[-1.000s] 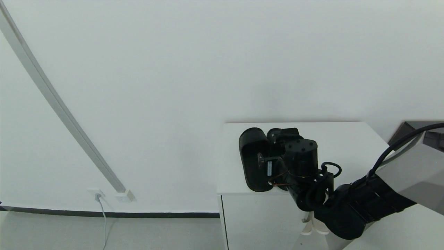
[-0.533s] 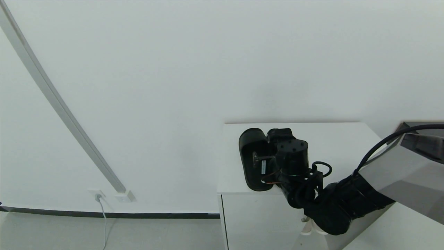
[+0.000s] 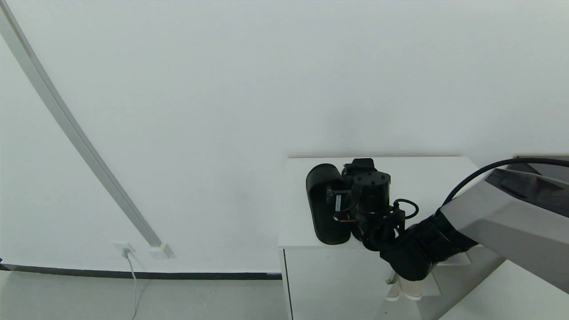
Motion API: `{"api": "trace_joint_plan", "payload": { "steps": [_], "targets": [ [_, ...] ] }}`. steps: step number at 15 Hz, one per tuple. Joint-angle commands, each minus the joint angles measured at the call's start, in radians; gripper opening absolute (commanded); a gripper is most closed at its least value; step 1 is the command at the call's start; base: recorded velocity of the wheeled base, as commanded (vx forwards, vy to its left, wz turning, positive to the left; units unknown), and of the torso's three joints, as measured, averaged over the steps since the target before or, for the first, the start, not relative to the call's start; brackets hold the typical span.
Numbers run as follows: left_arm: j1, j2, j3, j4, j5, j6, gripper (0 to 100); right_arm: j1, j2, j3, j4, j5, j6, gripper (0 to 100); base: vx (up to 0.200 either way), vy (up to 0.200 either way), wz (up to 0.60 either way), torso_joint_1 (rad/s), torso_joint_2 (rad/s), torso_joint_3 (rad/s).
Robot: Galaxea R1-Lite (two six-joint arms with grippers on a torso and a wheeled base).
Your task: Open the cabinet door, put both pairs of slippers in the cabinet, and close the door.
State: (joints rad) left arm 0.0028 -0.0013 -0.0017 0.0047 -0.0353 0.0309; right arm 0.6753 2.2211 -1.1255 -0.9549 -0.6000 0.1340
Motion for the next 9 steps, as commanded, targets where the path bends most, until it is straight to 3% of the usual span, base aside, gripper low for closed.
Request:
{"api": "trace_joint_plan", "payload": {
  "steps": [1,4,5,9],
  "targets": [
    [0.0,0.001,0.0,0.0,0.0,0.0,0,-0.005,0.022,-0.017,-0.004,0.002,-0.002,100,0.0,0.0,0.0,0.0,0.0,0.0],
    [0.0,0.001,0.0,0.0,0.0,0.0,0,-0.007,0.029,-0.025,-0.008,0.003,-0.001,100,0.0,0.0,0.0,0.0,0.0,0.0],
    [0.0,0.001,0.0,0.0,0.0,0.0,0,-0.007,0.031,-0.025,-0.015,0.003,-0.001,0,0.0,0.0,0.0,0.0,0.0,0.0],
    [0.0,0.001,0.0,0.0,0.0,0.0,0,-0.007,0.035,-0.025,-0.025,0.003,-0.002,0,0.0,0.0,0.0,0.0,0.0,0.0]
  ]
}}
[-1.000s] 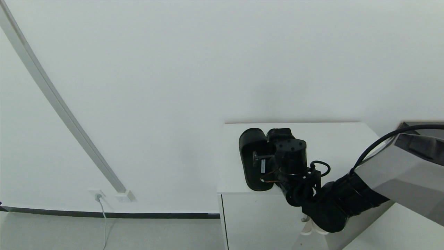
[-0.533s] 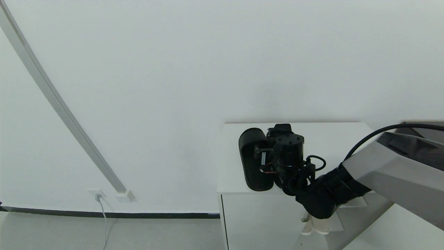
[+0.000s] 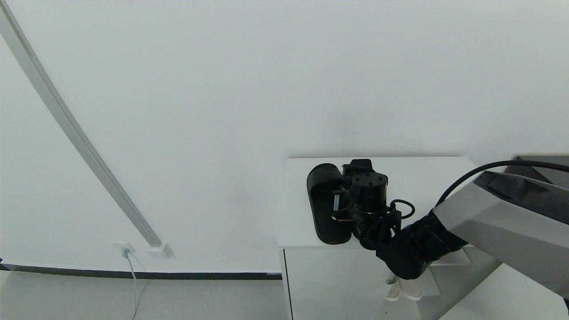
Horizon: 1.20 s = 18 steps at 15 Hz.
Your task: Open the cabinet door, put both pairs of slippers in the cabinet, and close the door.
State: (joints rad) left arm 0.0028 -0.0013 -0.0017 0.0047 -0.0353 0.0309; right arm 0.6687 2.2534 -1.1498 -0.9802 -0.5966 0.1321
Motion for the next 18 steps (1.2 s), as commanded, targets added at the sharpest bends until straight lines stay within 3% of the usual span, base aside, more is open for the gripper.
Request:
{"api": "trace_joint_plan", "payload": {
  "steps": [1,5,8,13,18],
  "targets": [
    [0.0,0.001,0.0,0.0,0.0,0.0,0,0.0,0.003,0.001,0.0,0.0,0.0,0,0.0,0.0,0.0,0.0,0.0,0.0],
    [0.0,0.001,0.0,0.0,0.0,-0.002,0,0.002,-0.009,0.009,0.0,-0.003,0.0,0,0.0,0.0,0.0,0.0,0.0,0.0],
    [0.0,0.001,0.0,0.0,0.0,0.0,0,0.025,-0.095,0.085,-0.003,0.021,-0.003,0,0.0,0.0,0.0,0.0,0.0,0.0],
    [0.0,0.001,0.0,0.0,0.0,-0.002,0,0.051,-0.35,0.351,-0.002,0.261,-0.065,0,0.0,0.0,0.0,0.0,0.0,0.0],
    [0.0,0.001,0.0,0.0,0.0,-0.002,0,0.012,-0.472,0.453,0.017,0.403,-0.063,0,0.0,0.0,0.0,0.0,0.0,0.0]
  ]
}}
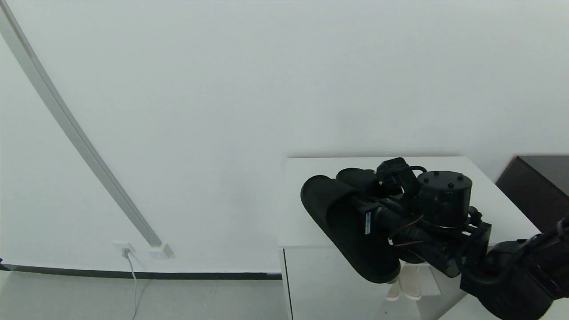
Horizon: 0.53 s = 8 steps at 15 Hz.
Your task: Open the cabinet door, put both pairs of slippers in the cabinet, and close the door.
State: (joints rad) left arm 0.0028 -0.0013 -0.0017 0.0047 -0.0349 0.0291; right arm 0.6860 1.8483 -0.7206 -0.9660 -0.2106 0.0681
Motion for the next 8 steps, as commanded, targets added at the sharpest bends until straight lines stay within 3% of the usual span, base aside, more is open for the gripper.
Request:
{"api": "trace_joint_plan", "payload": {
  "steps": [1,5,8],
  "targets": [
    [0.0,0.001,0.0,0.0,0.0,0.0,0,-0.005,-0.09,0.035,0.021,0.042,0.001,0,0.0,0.0,0.0,0.0,0.0,0.0],
    [0.0,0.001,0.0,0.0,0.0,0.002,0,-0.005,-0.113,0.04,0.058,0.051,0.001,0,0.0,0.0,0.0,0.0,0.0,0.0],
    [0.0,0.001,0.0,0.0,0.0,0.0,0,-0.005,-0.112,0.041,0.058,0.05,0.001,0,-0.2,0.0,0.0,0.004,0.0,-0.001]
  ]
}}
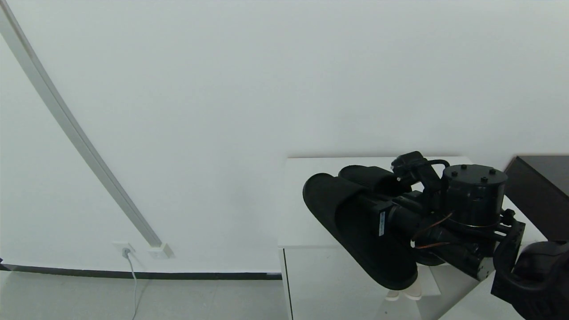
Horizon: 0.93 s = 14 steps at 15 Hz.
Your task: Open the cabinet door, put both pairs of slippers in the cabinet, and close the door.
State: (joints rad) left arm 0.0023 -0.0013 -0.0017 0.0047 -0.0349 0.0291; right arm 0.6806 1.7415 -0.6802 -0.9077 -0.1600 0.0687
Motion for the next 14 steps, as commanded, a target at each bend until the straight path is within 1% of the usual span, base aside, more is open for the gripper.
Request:
{"api": "trace_joint_plan", "payload": {
  "steps": [1,9,14],
  "targets": [
    [0.001,0.001,0.0,0.0,0.0,0.0,0,0.002,-0.005,0.002,0.0,-0.001,0.0,0,-0.2,0.0,0.0,-0.002,0.0,0.007],
    [0.001,0.001,0.0,0.0,0.0,-0.002,0,0.002,0.013,0.002,0.0,-0.004,-0.001,0,-0.2,0.0,0.0,0.002,0.0,0.001],
    [0.001,0.001,0.0,0.0,-0.002,-0.002,0,0.023,0.012,0.004,0.0,-0.007,-0.001,0,0.0,0.0,0.0,0.0,0.0,0.0]
  ]
}}
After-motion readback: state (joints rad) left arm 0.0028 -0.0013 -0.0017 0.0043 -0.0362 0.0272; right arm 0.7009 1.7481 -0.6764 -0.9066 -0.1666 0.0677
